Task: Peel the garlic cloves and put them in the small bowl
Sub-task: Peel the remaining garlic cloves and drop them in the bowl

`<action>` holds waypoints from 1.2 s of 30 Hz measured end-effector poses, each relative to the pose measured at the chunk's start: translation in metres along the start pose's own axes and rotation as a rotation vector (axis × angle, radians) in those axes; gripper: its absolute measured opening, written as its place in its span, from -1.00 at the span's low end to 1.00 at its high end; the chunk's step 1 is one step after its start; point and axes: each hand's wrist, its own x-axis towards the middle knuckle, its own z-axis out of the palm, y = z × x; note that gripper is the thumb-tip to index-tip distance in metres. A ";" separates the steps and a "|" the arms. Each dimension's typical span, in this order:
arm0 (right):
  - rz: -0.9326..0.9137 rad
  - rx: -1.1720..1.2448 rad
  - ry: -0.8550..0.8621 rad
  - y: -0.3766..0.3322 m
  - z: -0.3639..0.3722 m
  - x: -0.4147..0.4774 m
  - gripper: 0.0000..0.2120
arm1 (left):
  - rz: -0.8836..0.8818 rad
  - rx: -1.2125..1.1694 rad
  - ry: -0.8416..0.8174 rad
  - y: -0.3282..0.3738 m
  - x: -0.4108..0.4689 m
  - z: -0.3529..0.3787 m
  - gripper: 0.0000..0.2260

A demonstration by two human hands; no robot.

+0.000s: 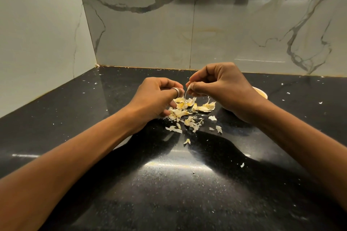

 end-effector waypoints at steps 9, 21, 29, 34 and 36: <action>0.072 0.152 -0.041 0.002 0.003 0.001 -0.83 | 0.060 0.062 -0.089 0.001 -0.001 -0.001 -0.91; 0.211 0.245 -0.023 0.007 0.007 0.001 -0.88 | 0.220 0.212 0.015 -0.004 0.002 -0.001 -0.94; 0.098 0.109 -0.015 0.007 0.010 0.000 -0.86 | 0.343 0.271 0.071 -0.006 0.001 0.000 -0.97; 0.063 0.053 -0.001 0.008 0.010 0.000 -0.89 | 0.368 0.312 0.061 -0.007 0.001 0.000 -0.94; 0.045 0.003 0.017 0.009 0.010 0.001 -0.91 | 0.378 0.319 0.092 -0.006 0.002 0.000 -0.97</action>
